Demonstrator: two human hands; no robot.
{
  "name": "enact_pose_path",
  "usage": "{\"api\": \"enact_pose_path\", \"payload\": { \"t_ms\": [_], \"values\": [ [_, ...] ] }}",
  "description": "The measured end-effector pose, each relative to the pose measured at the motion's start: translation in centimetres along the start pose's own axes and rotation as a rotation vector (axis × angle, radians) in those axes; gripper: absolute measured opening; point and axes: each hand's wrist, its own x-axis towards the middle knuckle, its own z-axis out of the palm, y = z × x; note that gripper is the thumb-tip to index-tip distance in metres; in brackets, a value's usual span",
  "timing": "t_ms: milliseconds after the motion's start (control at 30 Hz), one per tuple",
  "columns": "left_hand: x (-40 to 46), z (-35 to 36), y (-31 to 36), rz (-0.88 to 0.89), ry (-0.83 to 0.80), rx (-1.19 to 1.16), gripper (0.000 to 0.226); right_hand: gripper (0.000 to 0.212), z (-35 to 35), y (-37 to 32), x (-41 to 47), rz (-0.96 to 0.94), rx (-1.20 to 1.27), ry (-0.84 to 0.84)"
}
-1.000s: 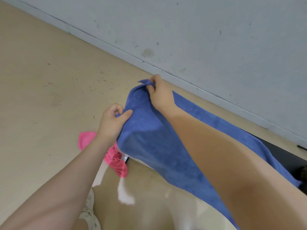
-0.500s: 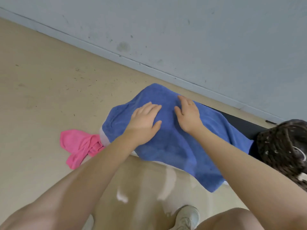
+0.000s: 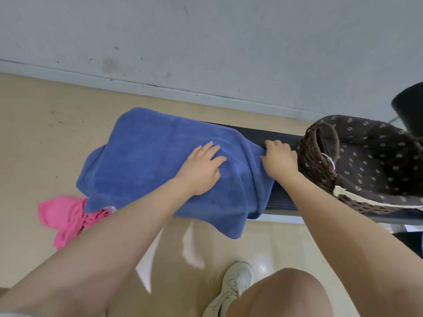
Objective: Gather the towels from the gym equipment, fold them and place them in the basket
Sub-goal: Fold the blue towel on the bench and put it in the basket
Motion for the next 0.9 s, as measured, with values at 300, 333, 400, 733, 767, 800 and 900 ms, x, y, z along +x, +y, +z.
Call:
{"api": "enact_pose_path", "payload": {
  "t_ms": [300,333,400,733,767,800,900],
  "values": [
    [1.0,1.1,1.2,-0.033,-0.088,0.148,0.066,0.027,-3.0,0.5,2.7,-0.041,-0.075,0.177],
    [1.1,1.2,1.2,-0.044,-0.083,0.161,0.066,0.028,-3.5,0.7,3.0,-0.027,-0.018,0.221],
    [1.1,1.2,1.3,-0.064,-0.068,0.182,0.067,0.03,-4.0,0.3,3.1,-0.065,0.118,0.226],
    [-1.9,1.2,3.5,0.071,-0.024,0.15,0.058,0.018,1.9,1.9,-8.1,0.083,0.51,0.205],
    [-2.4,1.5,3.8,0.095,-0.039,0.15,0.058,0.019,2.5,2.6,-9.1,0.16,0.525,0.195],
    [-3.0,1.7,4.1,0.111,-0.052,0.139,0.057,0.021,3.2,3.4,-9.9,0.248,0.555,0.191],
    [-4.4,2.5,4.8,0.123,-0.066,0.11,0.057,0.041,5.1,5.5,-11.5,0.46,0.676,0.089]
  ]
}}
